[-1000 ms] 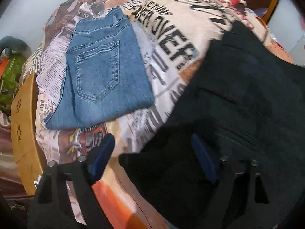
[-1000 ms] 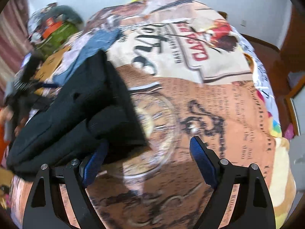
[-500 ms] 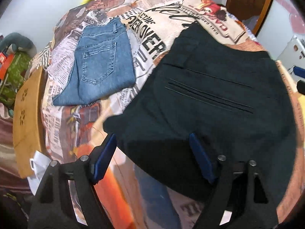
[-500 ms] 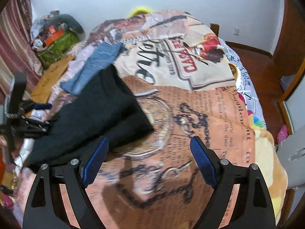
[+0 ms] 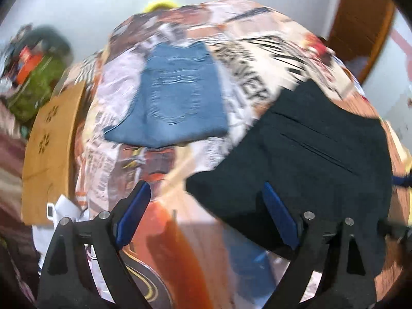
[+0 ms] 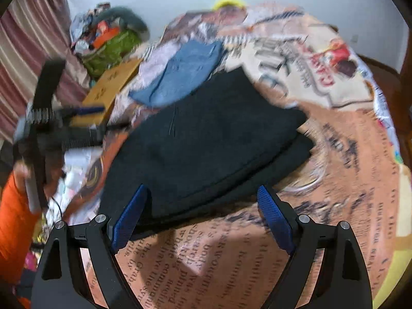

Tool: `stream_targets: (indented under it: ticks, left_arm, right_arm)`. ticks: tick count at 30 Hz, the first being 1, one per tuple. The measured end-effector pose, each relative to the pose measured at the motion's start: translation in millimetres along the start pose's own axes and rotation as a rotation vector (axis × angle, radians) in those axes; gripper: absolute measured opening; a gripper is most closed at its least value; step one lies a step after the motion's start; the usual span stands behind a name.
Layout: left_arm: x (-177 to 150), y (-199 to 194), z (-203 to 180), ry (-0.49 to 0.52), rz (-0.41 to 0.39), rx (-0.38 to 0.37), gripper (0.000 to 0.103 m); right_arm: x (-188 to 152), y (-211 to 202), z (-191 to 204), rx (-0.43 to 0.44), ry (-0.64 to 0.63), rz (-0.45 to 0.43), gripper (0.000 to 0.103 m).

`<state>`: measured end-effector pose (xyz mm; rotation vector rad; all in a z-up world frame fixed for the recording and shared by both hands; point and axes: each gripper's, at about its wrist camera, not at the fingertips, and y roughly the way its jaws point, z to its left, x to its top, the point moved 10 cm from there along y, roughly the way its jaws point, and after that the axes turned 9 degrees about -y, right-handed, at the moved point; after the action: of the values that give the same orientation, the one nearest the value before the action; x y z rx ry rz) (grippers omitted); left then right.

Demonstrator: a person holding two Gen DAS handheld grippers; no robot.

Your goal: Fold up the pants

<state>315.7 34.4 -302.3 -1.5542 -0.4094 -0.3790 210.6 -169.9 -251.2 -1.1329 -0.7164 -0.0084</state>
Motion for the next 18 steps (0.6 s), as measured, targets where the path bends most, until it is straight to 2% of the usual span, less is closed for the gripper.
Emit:
stream_targets:
  ticks: [6, 9, 15, 18]
  left_arm:
    - [20, 33, 41, -0.072, 0.018, 0.060, 0.090]
    - [28, 56, 52, -0.098, 0.054, 0.071, 0.090]
    - [25, 112, 45, -0.020, 0.171, 0.129, 0.090]
    - [14, 129, 32, 0.038, 0.235, 0.106, 0.090]
  right_arm:
    - [-9, 18, -14, -0.037, -0.073, 0.041, 0.087]
    - [-8, 20, -27, -0.046, -0.084, 0.056, 0.087]
    - [-3, 26, -42, -0.086, -0.099, 0.048, 0.085]
    - [3, 29, -58, -0.108, -0.087, 0.048, 0.085]
